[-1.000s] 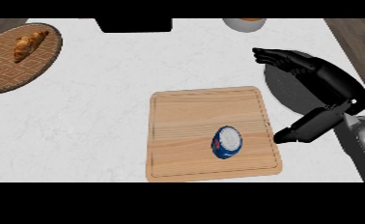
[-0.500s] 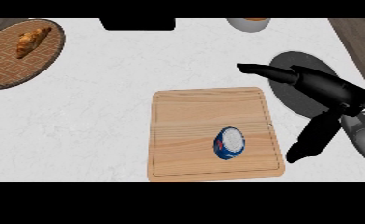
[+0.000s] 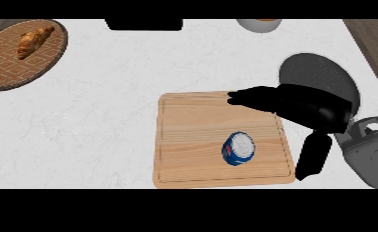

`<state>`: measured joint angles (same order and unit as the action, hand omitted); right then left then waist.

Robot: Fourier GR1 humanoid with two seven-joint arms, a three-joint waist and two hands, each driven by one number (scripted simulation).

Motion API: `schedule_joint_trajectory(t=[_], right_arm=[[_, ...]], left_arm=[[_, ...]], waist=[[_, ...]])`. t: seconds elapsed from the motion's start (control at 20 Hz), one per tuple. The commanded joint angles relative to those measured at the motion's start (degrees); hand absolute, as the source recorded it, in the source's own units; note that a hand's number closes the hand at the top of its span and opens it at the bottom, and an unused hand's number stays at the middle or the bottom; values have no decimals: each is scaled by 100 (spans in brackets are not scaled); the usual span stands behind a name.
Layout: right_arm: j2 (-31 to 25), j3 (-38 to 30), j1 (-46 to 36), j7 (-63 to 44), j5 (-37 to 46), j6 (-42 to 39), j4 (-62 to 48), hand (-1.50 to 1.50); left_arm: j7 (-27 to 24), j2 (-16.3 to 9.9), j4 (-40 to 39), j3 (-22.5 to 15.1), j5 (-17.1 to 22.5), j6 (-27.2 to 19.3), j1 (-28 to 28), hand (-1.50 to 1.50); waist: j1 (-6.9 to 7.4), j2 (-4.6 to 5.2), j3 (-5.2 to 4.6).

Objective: Pick the can from the cutting board and place it in the pan

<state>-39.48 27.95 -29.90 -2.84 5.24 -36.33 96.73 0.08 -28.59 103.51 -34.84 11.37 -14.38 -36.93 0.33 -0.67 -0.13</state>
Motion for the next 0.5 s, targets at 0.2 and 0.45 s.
schedule_joint_trajectory(t=[0.2, 0.45], right_arm=[[187, 584, 80, -225, 648, 110, -22, -150], [234, 662, 95, -279, 798, 182, 30, -150]], left_arm=[[-817, 643, 700, 685, -83, -252, 1450, 0], [-791, 628, 699, 739, 29, -275, 1464, 0]], waist=[[-171, 9, -7], [-308, 2, -8]])
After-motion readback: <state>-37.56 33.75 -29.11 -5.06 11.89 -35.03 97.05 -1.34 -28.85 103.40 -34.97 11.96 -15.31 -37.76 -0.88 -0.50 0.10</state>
